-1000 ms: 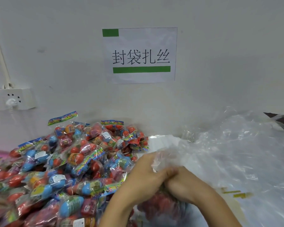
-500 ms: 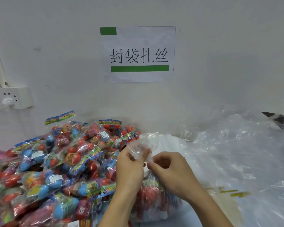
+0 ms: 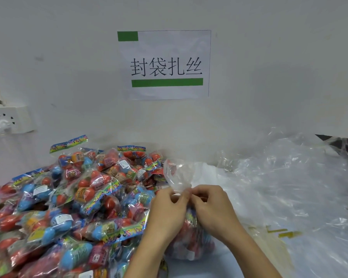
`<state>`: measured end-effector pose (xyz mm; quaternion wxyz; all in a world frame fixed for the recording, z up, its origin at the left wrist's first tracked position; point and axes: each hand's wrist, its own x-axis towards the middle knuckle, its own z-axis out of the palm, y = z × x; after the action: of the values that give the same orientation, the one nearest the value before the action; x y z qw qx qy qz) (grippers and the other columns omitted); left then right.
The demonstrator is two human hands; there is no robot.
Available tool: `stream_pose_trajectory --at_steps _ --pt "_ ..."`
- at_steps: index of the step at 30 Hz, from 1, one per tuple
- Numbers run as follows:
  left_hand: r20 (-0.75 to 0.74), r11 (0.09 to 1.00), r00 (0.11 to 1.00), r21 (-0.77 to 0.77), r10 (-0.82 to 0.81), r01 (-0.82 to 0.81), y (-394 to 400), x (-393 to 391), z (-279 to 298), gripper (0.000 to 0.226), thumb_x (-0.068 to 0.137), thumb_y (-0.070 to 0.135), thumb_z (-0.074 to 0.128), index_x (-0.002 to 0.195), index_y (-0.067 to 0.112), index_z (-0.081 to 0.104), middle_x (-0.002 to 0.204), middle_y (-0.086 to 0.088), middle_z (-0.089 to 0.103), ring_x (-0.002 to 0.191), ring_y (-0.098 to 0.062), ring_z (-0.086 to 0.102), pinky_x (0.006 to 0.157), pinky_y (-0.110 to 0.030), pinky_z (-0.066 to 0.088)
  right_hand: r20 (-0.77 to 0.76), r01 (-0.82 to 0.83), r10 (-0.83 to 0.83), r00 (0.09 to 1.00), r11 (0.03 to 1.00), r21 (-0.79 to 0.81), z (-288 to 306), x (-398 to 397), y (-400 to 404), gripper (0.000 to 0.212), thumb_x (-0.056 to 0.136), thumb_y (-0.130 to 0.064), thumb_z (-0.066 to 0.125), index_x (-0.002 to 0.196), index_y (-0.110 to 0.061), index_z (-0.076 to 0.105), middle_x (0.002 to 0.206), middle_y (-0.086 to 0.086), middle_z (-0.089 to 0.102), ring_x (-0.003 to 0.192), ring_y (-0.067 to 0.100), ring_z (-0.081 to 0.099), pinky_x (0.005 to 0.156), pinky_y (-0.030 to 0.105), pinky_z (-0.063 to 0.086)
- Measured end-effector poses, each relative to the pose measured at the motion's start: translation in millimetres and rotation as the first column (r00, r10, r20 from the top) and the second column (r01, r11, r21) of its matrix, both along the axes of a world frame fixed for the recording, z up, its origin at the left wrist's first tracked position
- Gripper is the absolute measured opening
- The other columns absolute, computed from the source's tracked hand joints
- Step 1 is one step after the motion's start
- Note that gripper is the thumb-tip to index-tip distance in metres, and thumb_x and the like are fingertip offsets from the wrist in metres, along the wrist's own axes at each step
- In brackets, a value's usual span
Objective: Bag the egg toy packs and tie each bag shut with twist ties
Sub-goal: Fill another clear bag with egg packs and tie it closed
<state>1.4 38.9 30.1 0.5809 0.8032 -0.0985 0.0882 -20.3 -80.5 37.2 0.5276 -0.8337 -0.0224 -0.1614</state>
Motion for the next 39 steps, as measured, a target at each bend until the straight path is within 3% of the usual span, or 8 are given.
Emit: stream_pose_trajectory --at_steps 5,10,14,16,20,25,33,39 --pt "0.035 0.998 0.999 -0.064 -0.002 0.004 -4.0 -5.2 0.3 0.032 0.097 0.037 0.058 0.094 0.009 0.073 0.083 -0.009 0.074 0.076 -0.028 0.068 0.072 -0.044 0.053 -0.099 -0.129 0.122 0.988 0.989 -0.069 13.7 -5.7 -20.7 0.025 0.096 -0.013 0.061 0.093 -0.03 0.08 0.09 -0.019 0.076 0.085 -0.009 0.068 0.068 0.006 0.05" --pt "0.101 0.994 0.993 -0.101 0.061 -0.051 -1.1 -2.4 -1.4 0.021 0.097 0.032 0.057 0.085 0.024 0.072 0.078 0.0 0.074 0.065 -0.007 0.061 0.057 -0.009 0.042 -0.133 0.089 -0.114 0.985 0.979 -0.182 27.2 -12.4 -66.8 0.025 0.091 -0.007 0.063 0.081 -0.025 0.077 0.081 -0.01 0.076 0.066 0.0 0.071 0.053 0.006 0.043" --pt "0.113 0.999 0.993 -0.032 0.033 -0.029 -2.5 -3.3 -2.8 0.028 0.096 0.037 0.057 0.092 0.014 0.073 0.08 -0.017 0.071 0.066 -0.026 0.059 0.057 -0.028 0.043 -0.449 0.018 -0.227 0.864 0.906 -0.422 24.4 -18.3 -81.9 0.017 0.085 -0.004 0.062 0.077 -0.005 0.077 0.068 0.006 0.076 0.054 0.011 0.068 0.052 0.02 0.052" --pt "0.107 0.999 0.994 0.011 0.032 -0.034 -3.7 -3.5 -3.6 0.031 0.096 0.04 0.057 0.098 0.013 0.072 0.08 -0.014 0.071 0.075 -0.033 0.065 0.065 -0.038 0.049 -0.504 -0.021 -0.299 0.81 0.845 -0.535 21.7 -19.0 -79.9 0.015 0.081 -0.005 0.063 0.082 -0.003 0.078 0.065 0.004 0.075 0.056 0.011 0.065 0.067 0.025 0.061" --pt "0.111 1.0 0.994 0.012 0.014 -0.016 -2.1 -2.6 -3.0 0.032 0.096 0.039 0.056 0.092 0.011 0.072 0.068 -0.011 0.066 0.061 -0.019 0.054 0.058 -0.028 0.04 -0.512 -0.027 -0.394 0.763 0.773 -0.634 18.1 -18.1 -71.7 0.017 0.078 -0.014 0.073 0.095 -0.011 0.076 0.063 -0.002 0.071 0.061 0.012 0.063 0.08 0.027 0.059" --pt "0.087 1.0 0.996 0.008 -0.004 0.004 -2.8 -5.2 -1.9 0.031 0.096 0.038 0.058 0.083 0.013 0.069 0.057 0.002 0.054 0.054 -0.015 0.045 0.056 -0.028 0.038 -0.52 -0.006 -0.472 0.712 0.737 -0.676 8.3 -16.5 -65.7 0.037 0.072 -0.024 0.082 0.107 -0.02 0.07 0.102 0.003 0.071 0.101 0.023 0.07 0.091 0.031 0.056" --pt "0.09 0.999 0.995 0.035 -0.031 0.028 -2.5 -5.5 -1.8 0.033 0.095 0.042 0.058 0.078 0.014 0.065 0.061 -0.002 0.061 0.055 -0.021 0.05 0.056 -0.033 0.042 -0.448 0.007 -0.52 0.728 0.658 -0.753 -2.8 -12.5 -59.0 0.027 0.079 -0.012 0.063 0.091 -0.021 0.041 0.083 -0.003 0.037 0.09 0.023 0.046 0.074 0.029 0.04" --pt "0.085 0.998 0.995 0.029 -0.049 0.047 -0.9 -4.2 -0.5 0.046 0.087 0.053 0.056 0.089 0.01 0.073 0.081 -0.009 0.074 0.067 -0.019 0.064 0.065 -0.032 0.051 -0.361 0.024 -0.319 0.876 0.777 -0.629 15.8 -13.7 -68.1 0.02 0.086 -0.014 0.057 0.067 -0.01 0.055 0.07 0.003 0.059 0.067 0.023 0.058 0.059 0.028 0.047"
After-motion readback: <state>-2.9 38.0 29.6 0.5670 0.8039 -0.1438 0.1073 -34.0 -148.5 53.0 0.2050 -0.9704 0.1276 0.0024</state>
